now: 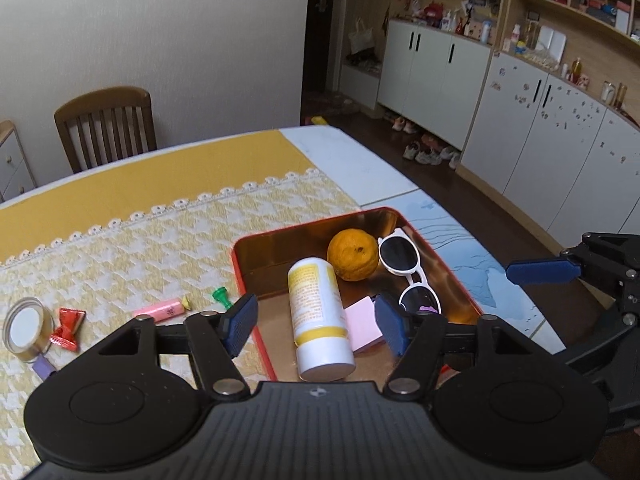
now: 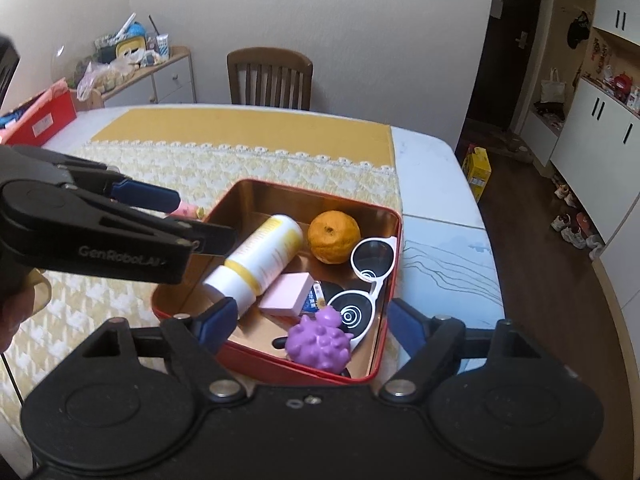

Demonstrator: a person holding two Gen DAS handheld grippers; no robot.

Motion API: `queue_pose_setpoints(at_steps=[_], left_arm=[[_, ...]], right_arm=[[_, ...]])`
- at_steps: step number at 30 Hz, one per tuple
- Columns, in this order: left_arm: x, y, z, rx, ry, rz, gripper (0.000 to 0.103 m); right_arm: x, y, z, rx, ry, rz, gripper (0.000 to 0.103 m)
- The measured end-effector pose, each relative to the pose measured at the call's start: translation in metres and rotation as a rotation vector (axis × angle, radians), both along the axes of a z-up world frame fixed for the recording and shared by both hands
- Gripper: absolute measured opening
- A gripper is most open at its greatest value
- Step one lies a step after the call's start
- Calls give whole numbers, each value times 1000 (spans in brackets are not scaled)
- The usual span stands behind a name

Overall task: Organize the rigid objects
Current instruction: 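Move the left tool to the clear jar lid while the right tool moves to the purple block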

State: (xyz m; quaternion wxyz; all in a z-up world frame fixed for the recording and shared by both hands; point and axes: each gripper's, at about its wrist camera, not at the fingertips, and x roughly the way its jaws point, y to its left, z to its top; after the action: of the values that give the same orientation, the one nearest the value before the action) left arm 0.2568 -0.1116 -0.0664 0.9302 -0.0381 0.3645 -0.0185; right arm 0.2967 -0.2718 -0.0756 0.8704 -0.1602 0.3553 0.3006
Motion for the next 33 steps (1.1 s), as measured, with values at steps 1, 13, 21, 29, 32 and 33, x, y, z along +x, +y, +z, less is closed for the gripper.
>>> queue_pose_setpoints(at_steps=[1,13,21,29,32,33], left_arm=[[-4,2,2,-1,-11,1,73],[-48,39,20,6,-102,-5,81],[-78,76,18,-14,-112,1,82],[-103,129,10,-3,-121,81,83],[-109,153,6,-2,-122,126,85],[-110,161,5,-3,-122,139,85]], right_arm=[[-2,0,2,8,-2,-2,85],[-29,19,20,65,-38,-42,97],[-51,47,24,112,-46,-53,103],[-73,85,22,158,-53,-27,103],[-79,101,20,164,-47,-17,103],[-81,107,19,166,-43,-15,103]])
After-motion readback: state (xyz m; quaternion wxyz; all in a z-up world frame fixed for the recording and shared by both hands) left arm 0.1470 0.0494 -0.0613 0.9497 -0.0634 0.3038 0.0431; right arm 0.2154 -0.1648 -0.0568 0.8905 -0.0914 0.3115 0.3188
